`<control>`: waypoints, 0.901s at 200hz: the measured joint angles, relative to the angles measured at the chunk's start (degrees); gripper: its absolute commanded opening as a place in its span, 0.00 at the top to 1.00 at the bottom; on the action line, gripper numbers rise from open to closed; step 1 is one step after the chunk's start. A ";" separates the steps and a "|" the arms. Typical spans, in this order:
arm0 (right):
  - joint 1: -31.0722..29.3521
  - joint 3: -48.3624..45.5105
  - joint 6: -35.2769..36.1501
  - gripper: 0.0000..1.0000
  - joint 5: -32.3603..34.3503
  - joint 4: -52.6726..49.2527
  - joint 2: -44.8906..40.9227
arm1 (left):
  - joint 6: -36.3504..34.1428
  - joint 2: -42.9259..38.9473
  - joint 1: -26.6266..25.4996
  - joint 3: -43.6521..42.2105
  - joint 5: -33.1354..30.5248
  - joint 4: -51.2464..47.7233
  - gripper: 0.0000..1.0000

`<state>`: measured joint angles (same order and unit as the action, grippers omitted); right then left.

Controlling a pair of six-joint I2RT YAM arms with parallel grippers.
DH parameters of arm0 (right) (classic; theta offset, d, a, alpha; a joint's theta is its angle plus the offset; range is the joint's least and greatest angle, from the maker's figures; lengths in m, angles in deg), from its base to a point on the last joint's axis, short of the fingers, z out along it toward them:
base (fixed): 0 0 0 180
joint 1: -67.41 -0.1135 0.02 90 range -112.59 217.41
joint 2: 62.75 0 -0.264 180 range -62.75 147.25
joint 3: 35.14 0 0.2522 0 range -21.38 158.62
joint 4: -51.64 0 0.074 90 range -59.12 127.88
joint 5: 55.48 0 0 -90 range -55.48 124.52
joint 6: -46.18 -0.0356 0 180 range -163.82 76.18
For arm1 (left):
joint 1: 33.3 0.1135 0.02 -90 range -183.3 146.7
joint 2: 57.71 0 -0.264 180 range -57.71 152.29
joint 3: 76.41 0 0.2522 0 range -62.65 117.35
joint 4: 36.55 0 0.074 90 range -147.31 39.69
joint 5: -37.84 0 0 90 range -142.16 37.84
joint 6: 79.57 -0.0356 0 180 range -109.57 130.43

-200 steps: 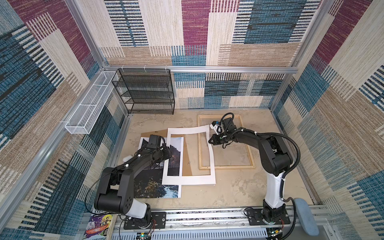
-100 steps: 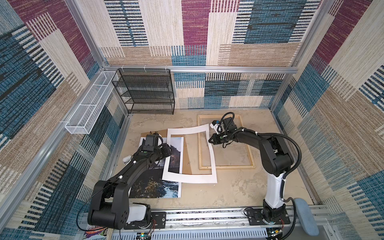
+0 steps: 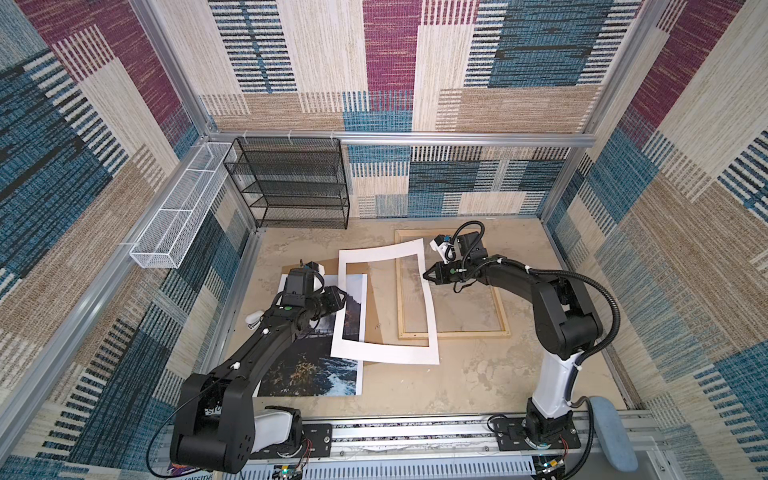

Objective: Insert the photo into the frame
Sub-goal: 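Carry the white mat over the wooden frame with both grippers, then lower the white mat onto the wooden frame with both grippers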

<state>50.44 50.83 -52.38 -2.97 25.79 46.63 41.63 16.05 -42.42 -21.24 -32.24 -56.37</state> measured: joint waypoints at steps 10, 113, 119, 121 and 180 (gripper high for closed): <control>0.20 -0.42 -0.04 0.98 -0.70 0.42 -0.72 | 0.76 0.00 0.00 -0.57 0.81 1.18 0.59; 3.17 -0.90 -0.46 0.98 -3.63 2.12 -3.37 | 6.75 1.55 -0.42 -3.61 6.60 11.30 0.61; 3.30 -0.83 -0.46 0.98 -3.74 2.12 -3.41 | 6.80 1.64 -0.50 -3.69 6.64 11.50 0.61; 3.34 -0.79 -0.46 0.98 -3.76 2.08 -3.43 | 6.82 1.66 -0.55 -3.72 6.64 11.61 0.61; 5.05 1.40 -0.44 0.98 -4.09 1.20 -3.96 | 9.81 4.50 -5.46 -3.15 6.10 14.38 0.62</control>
<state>55.48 52.22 -52.81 -7.06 26.99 42.68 51.44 20.55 -47.89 -24.39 -26.14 -41.99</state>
